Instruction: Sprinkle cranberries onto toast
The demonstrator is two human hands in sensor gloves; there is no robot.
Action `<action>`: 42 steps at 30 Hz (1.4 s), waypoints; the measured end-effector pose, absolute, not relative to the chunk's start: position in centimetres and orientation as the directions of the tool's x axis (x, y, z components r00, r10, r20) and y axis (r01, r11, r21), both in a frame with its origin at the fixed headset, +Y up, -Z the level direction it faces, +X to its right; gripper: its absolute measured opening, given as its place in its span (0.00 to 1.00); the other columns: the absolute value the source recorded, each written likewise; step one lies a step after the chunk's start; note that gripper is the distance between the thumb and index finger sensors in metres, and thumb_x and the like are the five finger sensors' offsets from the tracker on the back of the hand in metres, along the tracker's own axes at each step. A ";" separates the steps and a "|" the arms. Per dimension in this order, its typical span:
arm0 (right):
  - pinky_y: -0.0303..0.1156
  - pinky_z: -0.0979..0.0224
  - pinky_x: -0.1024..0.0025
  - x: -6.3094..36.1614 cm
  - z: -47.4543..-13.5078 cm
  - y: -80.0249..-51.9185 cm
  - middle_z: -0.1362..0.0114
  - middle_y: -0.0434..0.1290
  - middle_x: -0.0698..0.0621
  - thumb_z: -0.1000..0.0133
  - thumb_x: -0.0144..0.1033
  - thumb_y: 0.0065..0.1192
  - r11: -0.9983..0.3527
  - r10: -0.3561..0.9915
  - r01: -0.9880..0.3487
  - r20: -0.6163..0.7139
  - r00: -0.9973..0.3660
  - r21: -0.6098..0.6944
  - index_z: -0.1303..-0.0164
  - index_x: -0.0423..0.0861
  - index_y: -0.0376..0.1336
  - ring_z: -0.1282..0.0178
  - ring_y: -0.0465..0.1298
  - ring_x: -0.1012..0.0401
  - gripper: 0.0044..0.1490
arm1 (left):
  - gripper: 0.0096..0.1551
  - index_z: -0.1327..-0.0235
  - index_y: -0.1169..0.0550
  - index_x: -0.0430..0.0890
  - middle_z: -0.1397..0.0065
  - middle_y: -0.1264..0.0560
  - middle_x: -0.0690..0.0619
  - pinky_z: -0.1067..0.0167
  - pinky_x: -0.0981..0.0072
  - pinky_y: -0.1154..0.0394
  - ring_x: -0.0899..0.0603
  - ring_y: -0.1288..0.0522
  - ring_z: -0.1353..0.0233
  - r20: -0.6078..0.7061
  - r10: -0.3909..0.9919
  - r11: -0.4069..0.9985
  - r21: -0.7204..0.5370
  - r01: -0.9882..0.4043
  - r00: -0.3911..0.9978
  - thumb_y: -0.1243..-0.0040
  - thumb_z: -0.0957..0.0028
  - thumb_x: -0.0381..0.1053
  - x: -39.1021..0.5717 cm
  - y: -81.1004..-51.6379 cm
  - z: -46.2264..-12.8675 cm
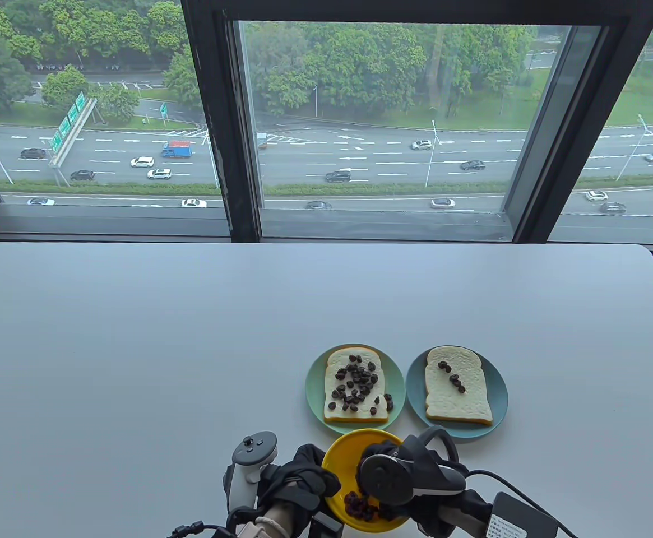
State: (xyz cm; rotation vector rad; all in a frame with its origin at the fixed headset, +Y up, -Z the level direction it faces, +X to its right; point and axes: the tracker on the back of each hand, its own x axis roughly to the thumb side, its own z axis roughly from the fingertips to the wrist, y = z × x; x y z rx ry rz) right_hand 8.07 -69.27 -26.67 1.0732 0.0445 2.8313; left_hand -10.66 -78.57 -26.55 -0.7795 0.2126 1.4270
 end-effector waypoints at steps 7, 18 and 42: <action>0.88 0.60 0.83 8.8 -27.7 -67.2 0.46 0.73 0.57 0.66 0.37 0.73 -0.968 0.249 -0.216 0.615 -0.748 0.129 0.67 0.62 0.70 0.51 0.80 0.59 0.18 | 0.29 0.46 0.36 0.47 0.50 0.33 0.36 0.78 0.58 0.12 0.35 0.28 0.62 -0.586 0.794 -0.080 -0.366 -0.927 0.162 0.37 0.59 0.39 -10.5 -78.8 -26.5; 0.88 0.59 0.82 15.7 -35.0 -64.1 0.46 0.73 0.57 0.66 0.37 0.73 -0.917 0.381 -0.400 0.330 -0.864 0.012 0.67 0.61 0.70 0.52 0.80 0.59 0.18 | 0.29 0.46 0.36 0.47 0.50 0.34 0.36 0.78 0.59 0.11 0.36 0.28 0.62 -0.596 0.790 -0.122 -0.382 -0.916 0.144 0.37 0.59 0.39 -10.1 -78.7 -26.4; 0.85 0.53 0.78 25.0 -46.1 -74.2 0.38 0.70 0.54 0.57 0.44 0.64 -0.963 0.269 -0.270 -0.205 -0.941 -0.021 0.52 0.61 0.67 0.47 0.78 0.57 0.22 | 0.29 0.46 0.37 0.47 0.50 0.34 0.36 0.77 0.59 0.11 0.36 0.28 0.62 -0.618 0.773 -0.138 -0.386 -0.912 0.144 0.38 0.59 0.40 -10.2 -78.6 -26.4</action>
